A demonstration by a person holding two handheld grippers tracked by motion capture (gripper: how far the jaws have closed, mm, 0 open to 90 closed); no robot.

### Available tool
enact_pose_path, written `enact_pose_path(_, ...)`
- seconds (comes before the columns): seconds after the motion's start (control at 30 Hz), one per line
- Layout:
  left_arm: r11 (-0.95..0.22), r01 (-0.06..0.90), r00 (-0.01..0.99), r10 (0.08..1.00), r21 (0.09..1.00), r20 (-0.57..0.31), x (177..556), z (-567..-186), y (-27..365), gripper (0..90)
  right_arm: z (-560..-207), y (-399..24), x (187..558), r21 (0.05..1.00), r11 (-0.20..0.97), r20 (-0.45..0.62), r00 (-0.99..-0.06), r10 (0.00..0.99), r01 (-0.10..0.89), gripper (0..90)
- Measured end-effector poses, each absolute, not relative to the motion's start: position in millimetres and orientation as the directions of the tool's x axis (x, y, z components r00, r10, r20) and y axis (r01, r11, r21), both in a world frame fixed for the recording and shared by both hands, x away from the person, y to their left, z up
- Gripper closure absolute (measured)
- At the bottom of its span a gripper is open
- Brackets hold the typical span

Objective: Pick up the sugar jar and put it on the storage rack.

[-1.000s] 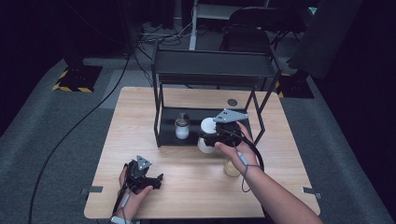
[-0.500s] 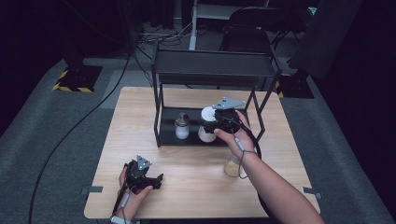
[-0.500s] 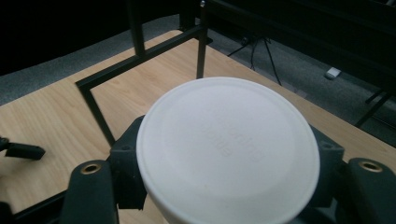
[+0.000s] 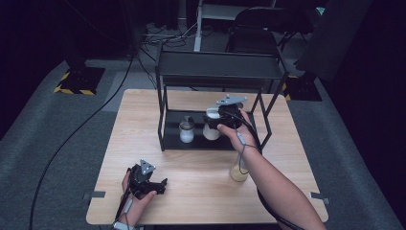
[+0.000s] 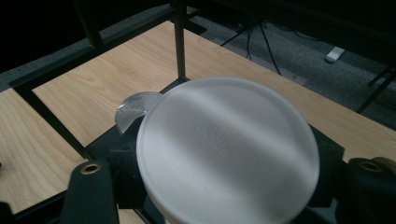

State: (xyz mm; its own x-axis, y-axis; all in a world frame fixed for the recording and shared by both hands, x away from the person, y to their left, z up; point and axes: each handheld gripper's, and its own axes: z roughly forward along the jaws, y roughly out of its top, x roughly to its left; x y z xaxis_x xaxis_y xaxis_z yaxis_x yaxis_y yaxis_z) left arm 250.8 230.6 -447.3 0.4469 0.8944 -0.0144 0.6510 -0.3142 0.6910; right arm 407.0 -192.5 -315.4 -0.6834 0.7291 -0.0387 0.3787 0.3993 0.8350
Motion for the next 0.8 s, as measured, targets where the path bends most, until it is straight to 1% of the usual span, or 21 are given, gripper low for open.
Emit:
enact_pose_path(0.4,-0.313,0.651,0.446,0.895,0.691,-0.015,250.8,-447.3,230.7,0.5,-327.9,-190.1,430.4,0.812,0.400,-0.020,-0.664,0.747,0.425,33.5)
enact_pose_path(0.8,-0.312,0.651,0.446,0.895,0.691,-0.016,250.7,-447.4,230.6,0.5,-337.4,-187.9,440.2,0.787,0.412,-0.019,-0.650,0.760,0.459,33.5)
